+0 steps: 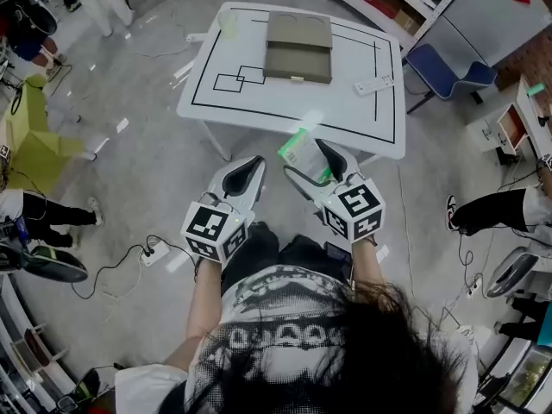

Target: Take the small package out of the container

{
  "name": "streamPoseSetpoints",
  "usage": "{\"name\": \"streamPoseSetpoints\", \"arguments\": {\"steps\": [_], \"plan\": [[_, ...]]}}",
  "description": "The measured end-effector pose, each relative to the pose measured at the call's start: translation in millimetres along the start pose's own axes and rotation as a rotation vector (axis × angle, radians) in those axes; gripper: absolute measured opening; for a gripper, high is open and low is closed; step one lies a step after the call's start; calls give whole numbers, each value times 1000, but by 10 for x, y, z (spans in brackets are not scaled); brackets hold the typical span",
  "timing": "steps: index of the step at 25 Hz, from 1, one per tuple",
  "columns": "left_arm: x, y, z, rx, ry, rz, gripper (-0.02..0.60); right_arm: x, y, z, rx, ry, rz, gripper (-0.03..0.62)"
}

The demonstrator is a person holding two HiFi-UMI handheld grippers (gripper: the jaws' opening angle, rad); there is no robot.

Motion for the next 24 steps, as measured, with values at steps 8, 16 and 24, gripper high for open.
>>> {"name": "streamPoseSetpoints", "arguments": {"steps": [8,16,24], "plan": [[298,39,-71,3,18,-7,0,89,-89,234,11,26,2,371],[464,8,-137,-7,20,-11,0,160,-156,356,26,39,-11,371],[482,43,-139,0,24,-14,0,175,-164,378,23,39,-8,371]]}}
Point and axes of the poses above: the fingertips, and each gripper's own axes: z backward along the fingers, x to its right, y out of its top, the point moved 4 cm from there along z, backward along the fingers, and after that the axes turned 10 degrees about -x, right-handed, at the moved point
